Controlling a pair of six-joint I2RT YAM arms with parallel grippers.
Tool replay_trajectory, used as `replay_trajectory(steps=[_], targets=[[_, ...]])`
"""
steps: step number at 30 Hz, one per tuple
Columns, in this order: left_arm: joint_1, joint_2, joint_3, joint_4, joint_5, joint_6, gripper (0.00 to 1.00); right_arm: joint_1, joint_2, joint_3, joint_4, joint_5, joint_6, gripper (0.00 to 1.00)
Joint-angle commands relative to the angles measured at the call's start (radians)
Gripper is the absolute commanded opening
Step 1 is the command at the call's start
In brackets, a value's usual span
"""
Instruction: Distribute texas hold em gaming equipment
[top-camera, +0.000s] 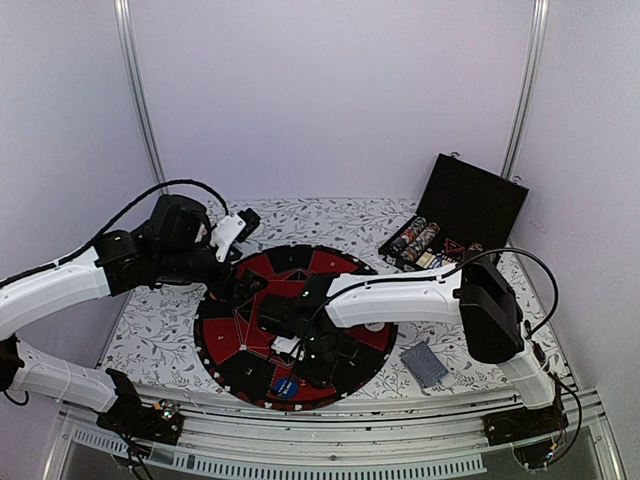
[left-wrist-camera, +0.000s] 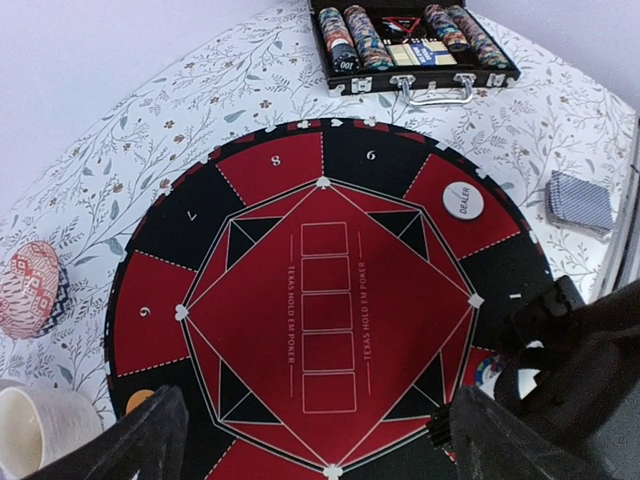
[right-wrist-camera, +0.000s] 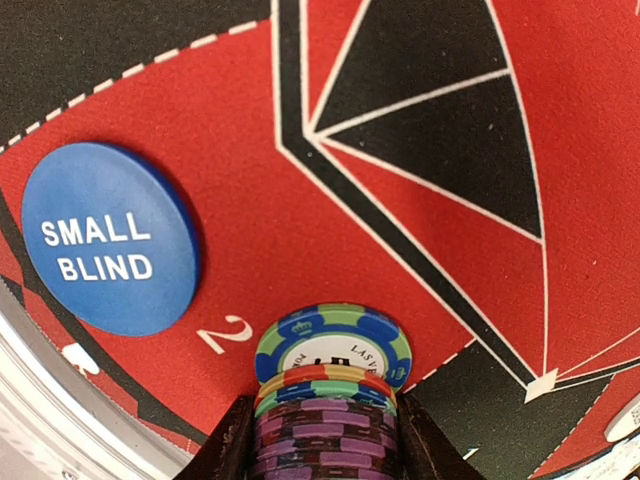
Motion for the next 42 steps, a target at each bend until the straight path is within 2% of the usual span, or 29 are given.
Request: replay_trajectory(steps=[1, 13, 16, 29, 30, 36, 42], targets=[[0.017, -0.021, -0.012, -0.008, 0.005, 0.012, 0.94, 0.008, 0.056, 0.037, -0.061, 0.017, -0.016, 0.20], [0.025, -0.022, -0.009, -0.012, 0.001, 0.010, 0.94, 0.007, 0.058, 0.138, -0.064, 0.031, -0.030, 0.20], [0.041, -0.023, -0.005, -0.023, -0.011, 0.002, 0.94, 0.003, 0.067, 0.143, -0.059, 0.023, -0.031, 0.15], [0.092, -0.039, -0.013, -0.026, 0.008, -0.019, 0.94, -0.004, 0.116, 0.160, -0.036, 0.030, -0.091, 0.16], [0.093, -0.038, -0.013, -0.026, 0.008, -0.019, 0.94, -0.005, 0.121, 0.159, -0.039, 0.033, -0.091, 0.17], [0.098, -0.045, -0.016, -0.028, 0.008, -0.017, 0.94, -0.007, 0.125, 0.151, -0.046, 0.059, -0.088, 0.46], [0.100, -0.045, -0.016, -0.028, 0.014, -0.019, 0.94, -0.007, 0.121, 0.156, -0.030, 0.059, -0.090, 0.67]])
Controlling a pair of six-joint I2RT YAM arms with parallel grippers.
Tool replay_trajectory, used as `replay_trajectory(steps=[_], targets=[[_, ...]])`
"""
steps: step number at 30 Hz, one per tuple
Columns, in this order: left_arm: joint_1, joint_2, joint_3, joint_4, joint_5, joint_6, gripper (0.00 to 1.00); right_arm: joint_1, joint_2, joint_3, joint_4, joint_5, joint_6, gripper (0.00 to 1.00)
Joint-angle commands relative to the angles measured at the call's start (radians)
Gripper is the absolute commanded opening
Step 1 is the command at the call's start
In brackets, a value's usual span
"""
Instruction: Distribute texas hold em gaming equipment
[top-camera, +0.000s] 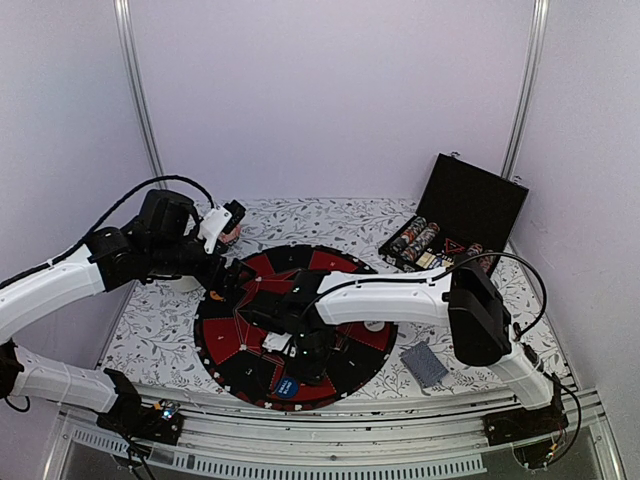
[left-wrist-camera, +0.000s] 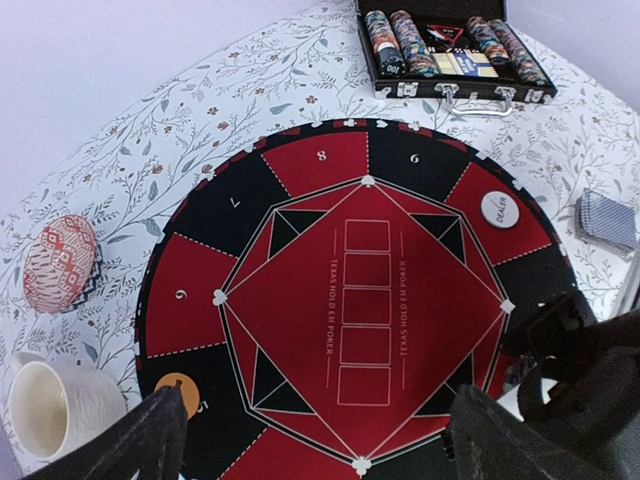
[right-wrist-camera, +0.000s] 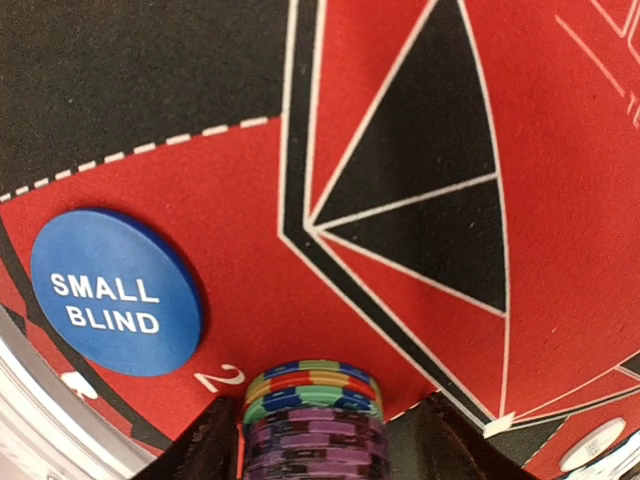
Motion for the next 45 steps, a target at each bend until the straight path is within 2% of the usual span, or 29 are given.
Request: replay_trajectory(steps=[1, 5, 8, 16, 18, 24, 29, 33, 38, 45], targets=[[0.012, -0.017, -0.017, -0.005, 0.016, -0.009, 0.94, -0.003, 0.039, 0.011, 0.027, 0.016, -0.003, 0.70], [0.012, -0.020, -0.018, -0.005, 0.020, -0.009, 0.94, -0.004, 0.030, 0.023, 0.034, -0.004, -0.002, 0.83], [0.013, -0.020, -0.018, -0.006, 0.023, -0.007, 0.94, -0.005, 0.001, 0.030, 0.054, -0.030, -0.001, 1.00], [0.019, -0.023, -0.016, -0.006, 0.019, -0.004, 0.94, -0.026, -0.177, -0.068, 0.132, -0.064, 0.039, 0.99], [0.023, -0.023, -0.015, -0.006, 0.018, -0.005, 0.94, -0.034, -0.210, -0.095, 0.139, -0.046, 0.088, 0.99], [0.030, -0.021, -0.025, 0.009, 0.030, 0.000, 0.94, -0.056, -0.269, -0.156, 0.114, 0.036, 0.377, 0.99], [0.036, -0.003, -0.013, 0.003, 0.045, 0.022, 0.94, -0.056, -0.251, -0.164, 0.107, -0.020, 0.581, 0.99], [0.038, 0.004, -0.010, -0.018, 0.055, 0.050, 0.94, -0.050, -0.220, -0.171, 0.072, 0.006, 0.682, 0.99], [0.039, -0.002, -0.014, -0.014, 0.080, 0.072, 0.94, -0.036, -0.168, -0.145, 0.074, -0.009, 0.738, 0.99], [0.039, -0.046, -0.052, 0.018, 0.098, 0.076, 0.96, -0.019, -0.073, -0.094, 0.051, -0.047, 0.729, 0.98]])
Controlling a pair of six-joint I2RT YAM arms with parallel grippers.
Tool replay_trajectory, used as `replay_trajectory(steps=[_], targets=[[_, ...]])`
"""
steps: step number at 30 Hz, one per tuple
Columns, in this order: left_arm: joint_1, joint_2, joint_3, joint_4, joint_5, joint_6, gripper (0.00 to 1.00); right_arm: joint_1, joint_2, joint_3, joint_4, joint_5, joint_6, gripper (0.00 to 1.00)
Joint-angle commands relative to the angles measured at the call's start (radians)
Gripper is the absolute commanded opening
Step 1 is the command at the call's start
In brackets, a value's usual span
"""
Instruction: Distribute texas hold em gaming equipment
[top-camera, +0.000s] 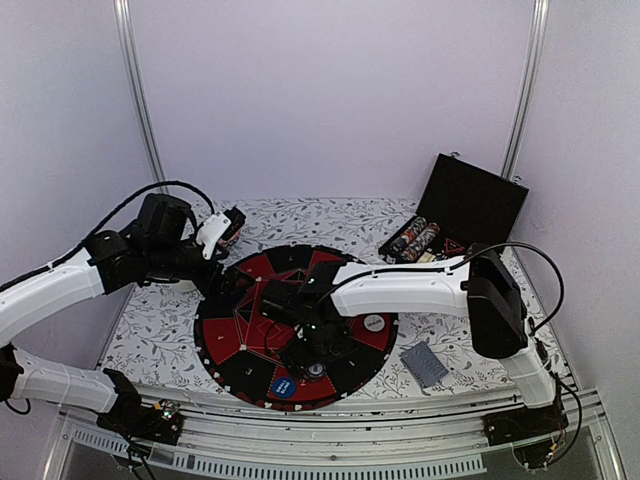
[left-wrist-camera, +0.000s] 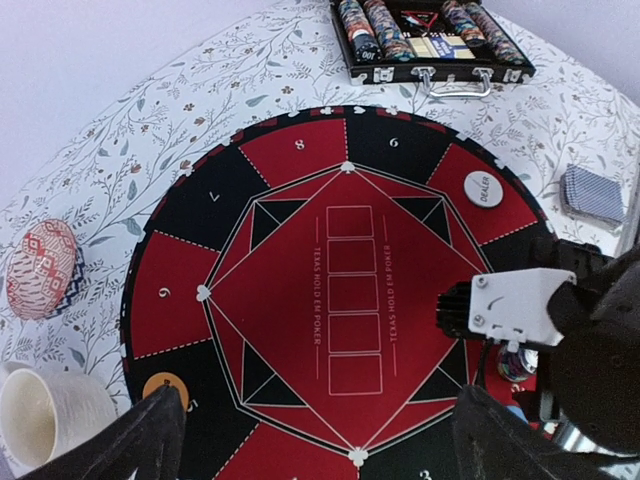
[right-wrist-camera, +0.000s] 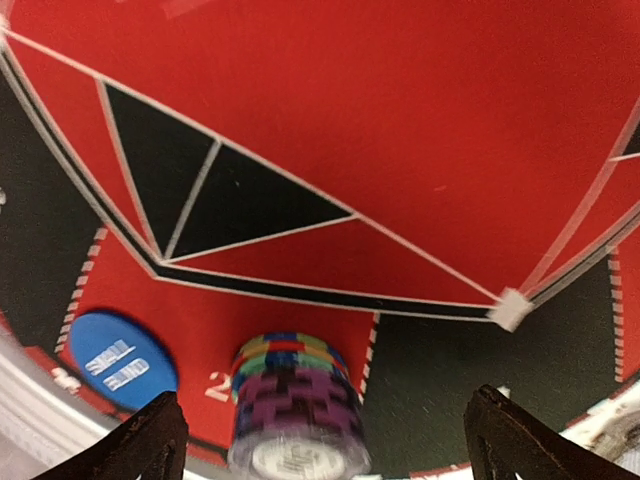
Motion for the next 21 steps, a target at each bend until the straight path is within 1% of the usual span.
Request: replay_trajectory(steps=[1, 4, 8, 13, 17, 21], targets=[[0.014, -0.048, -0.034, 0.026, 0.023, 0.017, 0.96, 0.013, 0.051, 0.032, -0.032, -0.019, 0.022, 0.96], [0.014, -0.074, -0.050, 0.042, 0.022, 0.019, 0.98, 0.014, 0.059, 0.045, -0.027, -0.018, 0.011, 0.88], [0.013, -0.081, -0.055, 0.045, 0.017, 0.020, 0.98, 0.016, 0.118, 0.066, -0.044, -0.021, -0.003, 0.78], [0.014, -0.078, -0.055, 0.048, 0.020, 0.020, 0.98, 0.022, 0.134, 0.075, -0.053, -0.023, -0.008, 0.56], [0.013, -0.076, -0.054, 0.049, 0.022, 0.021, 0.98, 0.030, 0.143, 0.092, -0.072, -0.011, -0.009, 0.46], [0.013, -0.078, -0.055, 0.048, 0.021, 0.022, 0.98, 0.032, 0.151, 0.111, -0.088, 0.004, -0.012, 0.32]])
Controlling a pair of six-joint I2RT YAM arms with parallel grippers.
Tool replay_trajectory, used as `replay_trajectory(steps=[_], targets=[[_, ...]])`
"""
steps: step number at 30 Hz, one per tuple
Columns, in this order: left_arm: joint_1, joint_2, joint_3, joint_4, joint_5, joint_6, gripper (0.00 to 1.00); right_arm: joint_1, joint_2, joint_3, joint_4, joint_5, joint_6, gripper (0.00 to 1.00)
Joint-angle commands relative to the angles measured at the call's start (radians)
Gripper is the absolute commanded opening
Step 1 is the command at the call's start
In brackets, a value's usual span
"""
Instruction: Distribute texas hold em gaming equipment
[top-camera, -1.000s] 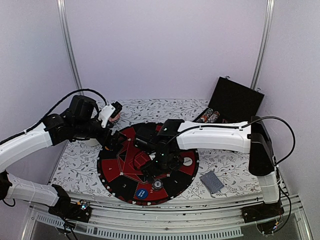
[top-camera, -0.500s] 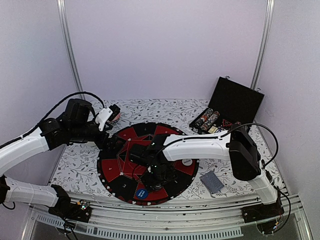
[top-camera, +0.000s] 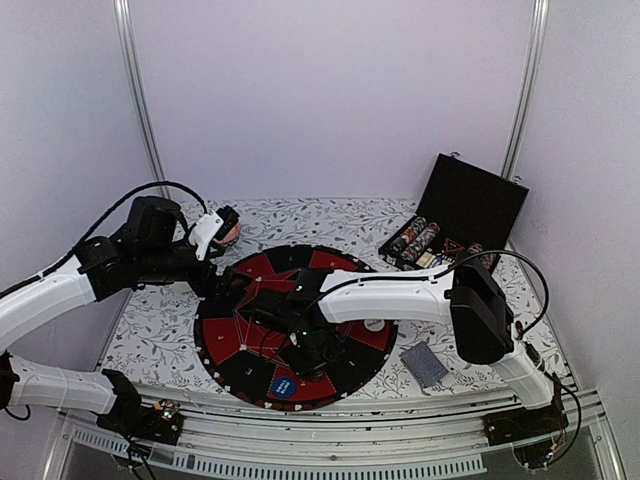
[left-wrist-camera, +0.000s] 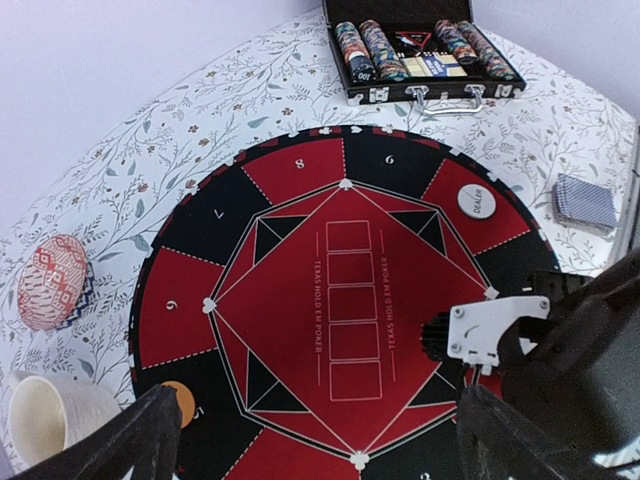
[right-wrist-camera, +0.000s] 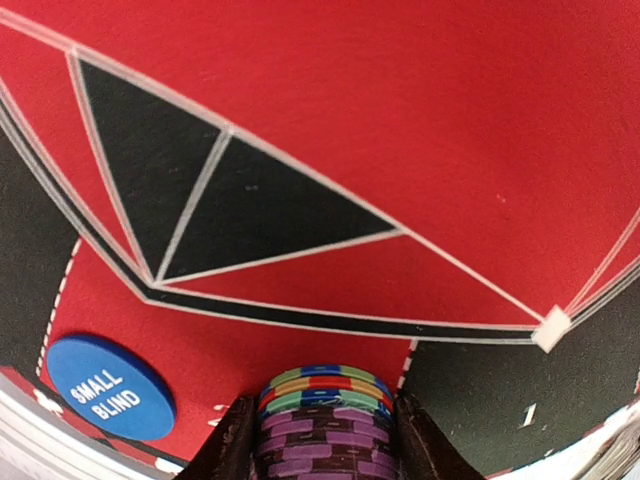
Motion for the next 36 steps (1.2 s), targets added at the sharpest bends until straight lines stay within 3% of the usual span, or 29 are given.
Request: replay_trajectory(steps=[1, 3, 6, 12, 14, 21, 25, 30, 34, 36], targets=[[0.012, -0.005, -0.012, 0.018, 0.014, 0.008, 0.98, 0.011, 0.048, 0.018, -0.026, 0.017, -0.004, 0.29], [0.013, -0.008, -0.013, 0.018, 0.013, 0.010, 0.98, 0.011, 0.049, 0.018, -0.023, 0.015, -0.005, 0.28], [0.014, -0.007, -0.013, 0.018, 0.012, 0.012, 0.98, 0.013, 0.047, 0.018, -0.027, 0.016, -0.008, 0.36], [0.014, 0.001, -0.012, 0.018, 0.012, 0.014, 0.98, 0.014, 0.010, 0.017, 0.005, 0.009, -0.031, 0.90], [0.014, 0.005, -0.011, 0.017, 0.013, 0.015, 0.98, 0.013, -0.015, 0.018, 0.017, 0.018, -0.047, 1.00], [0.019, 0.031, 0.016, 0.000, 0.007, 0.018, 0.98, -0.058, -0.199, 0.011, 0.055, 0.070, -0.177, 0.99], [0.028, 0.063, 0.046, -0.015, -0.004, 0.016, 0.98, -0.178, -0.373, -0.107, 0.097, 0.106, -0.328, 0.99], [0.047, 0.093, 0.083, -0.005, 0.000, 0.019, 0.98, -0.496, -0.602, -0.304, 0.157, 0.040, -0.629, 1.00], [0.066, 0.125, 0.114, 0.021, 0.014, 0.026, 0.98, -0.793, -0.676, -0.413, 0.224, -0.003, -0.812, 0.95], [0.076, 0.150, 0.136, 0.033, 0.031, 0.032, 0.98, -0.879, -0.683, -0.467, 0.294, 0.038, -0.864, 0.94]])
